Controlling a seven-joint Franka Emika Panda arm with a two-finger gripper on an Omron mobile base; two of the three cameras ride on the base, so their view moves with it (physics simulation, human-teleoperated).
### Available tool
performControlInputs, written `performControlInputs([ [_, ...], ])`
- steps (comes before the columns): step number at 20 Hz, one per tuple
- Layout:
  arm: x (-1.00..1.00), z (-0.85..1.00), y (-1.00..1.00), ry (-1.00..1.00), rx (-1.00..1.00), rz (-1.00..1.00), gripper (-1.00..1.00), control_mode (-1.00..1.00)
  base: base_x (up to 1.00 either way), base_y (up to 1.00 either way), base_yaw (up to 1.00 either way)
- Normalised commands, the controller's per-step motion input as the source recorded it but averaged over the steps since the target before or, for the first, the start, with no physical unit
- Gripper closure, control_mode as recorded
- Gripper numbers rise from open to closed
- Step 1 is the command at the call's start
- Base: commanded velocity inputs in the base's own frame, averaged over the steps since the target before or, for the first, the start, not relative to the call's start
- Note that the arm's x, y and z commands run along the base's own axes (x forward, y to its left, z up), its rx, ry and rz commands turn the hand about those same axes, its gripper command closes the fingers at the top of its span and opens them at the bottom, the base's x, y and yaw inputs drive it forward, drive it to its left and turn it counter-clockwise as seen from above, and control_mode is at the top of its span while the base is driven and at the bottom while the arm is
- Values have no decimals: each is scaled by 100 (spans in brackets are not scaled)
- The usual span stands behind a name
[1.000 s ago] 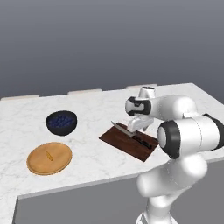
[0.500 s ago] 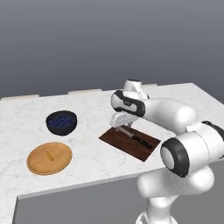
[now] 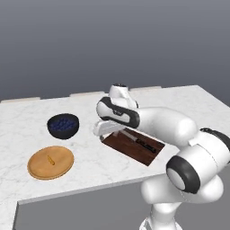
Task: Pick up the knife from the drawer and place it on the cutting board. Then place the meat from the plate to the cutting board.
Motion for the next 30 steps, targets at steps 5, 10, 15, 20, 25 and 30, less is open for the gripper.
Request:
performControlInputs([
  [5,-24,0,51,0,0,5,-100,-100,0,0,0],
  [10,-10,0,70,0,-4,3,-100,-100,0,0,0],
  [15,0,0,68,-1,-4,3,-100,-100,0,0,0],
  [20,0,-17,51,0,0,2,-100,-100,0,0,0],
  [25,0,-11,51,0,0,1,-100,-100,0,0,0],
  [30,0,-18,36,0,0,0,-100,-100,0,0,0],
])
